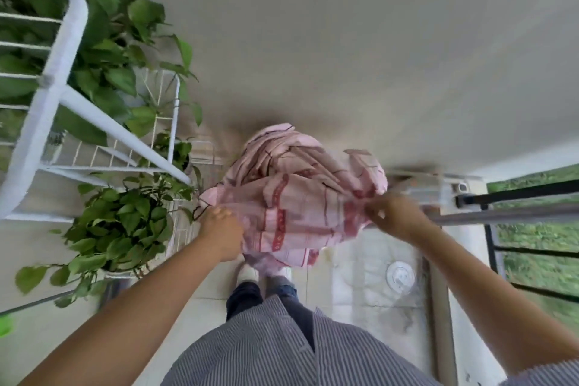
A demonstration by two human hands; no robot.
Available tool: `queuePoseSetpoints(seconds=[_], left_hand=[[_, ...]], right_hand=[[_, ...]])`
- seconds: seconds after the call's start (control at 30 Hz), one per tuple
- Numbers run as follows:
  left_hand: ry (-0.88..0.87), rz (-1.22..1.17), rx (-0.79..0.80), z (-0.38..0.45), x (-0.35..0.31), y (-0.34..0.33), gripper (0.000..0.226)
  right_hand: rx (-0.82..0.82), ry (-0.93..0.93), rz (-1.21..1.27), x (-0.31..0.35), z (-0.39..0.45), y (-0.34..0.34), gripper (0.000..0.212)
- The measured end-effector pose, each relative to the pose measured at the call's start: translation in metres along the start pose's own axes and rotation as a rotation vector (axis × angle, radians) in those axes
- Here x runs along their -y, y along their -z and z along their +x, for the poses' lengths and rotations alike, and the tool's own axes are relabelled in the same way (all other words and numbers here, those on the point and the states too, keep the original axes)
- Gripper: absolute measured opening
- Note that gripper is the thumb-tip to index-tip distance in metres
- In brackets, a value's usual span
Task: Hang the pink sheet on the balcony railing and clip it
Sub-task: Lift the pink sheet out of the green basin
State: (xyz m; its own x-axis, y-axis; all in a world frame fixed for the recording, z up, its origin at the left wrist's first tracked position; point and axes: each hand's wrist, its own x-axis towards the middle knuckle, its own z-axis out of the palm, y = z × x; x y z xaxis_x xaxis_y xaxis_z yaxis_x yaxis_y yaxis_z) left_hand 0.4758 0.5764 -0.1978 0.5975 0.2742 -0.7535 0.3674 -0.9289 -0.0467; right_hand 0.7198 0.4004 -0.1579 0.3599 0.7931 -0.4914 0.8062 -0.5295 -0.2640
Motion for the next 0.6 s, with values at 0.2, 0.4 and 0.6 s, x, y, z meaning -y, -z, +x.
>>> queuePoseSetpoints(seconds=[0.2,0.4,0.6], left_hand=[[-0.019,-0.195,-0.021,0.031,-0.022,-0.039,0.032],[0.212,-0.562,-0.315,0.088,-0.015,-0.049,0.047],[-0.050,-0.336,-0.157,0.114,-0.010,-0.041,0.033]], right_hand=[[0.503,0.003,-0.269,0.033,0.020,-0.068,0.030],[-0.017,-0.078,-0.074,0.048,0.086,-0.087,0.048],[0.058,-0.113,-0.246,0.054,0.136,-0.085,0.039]])
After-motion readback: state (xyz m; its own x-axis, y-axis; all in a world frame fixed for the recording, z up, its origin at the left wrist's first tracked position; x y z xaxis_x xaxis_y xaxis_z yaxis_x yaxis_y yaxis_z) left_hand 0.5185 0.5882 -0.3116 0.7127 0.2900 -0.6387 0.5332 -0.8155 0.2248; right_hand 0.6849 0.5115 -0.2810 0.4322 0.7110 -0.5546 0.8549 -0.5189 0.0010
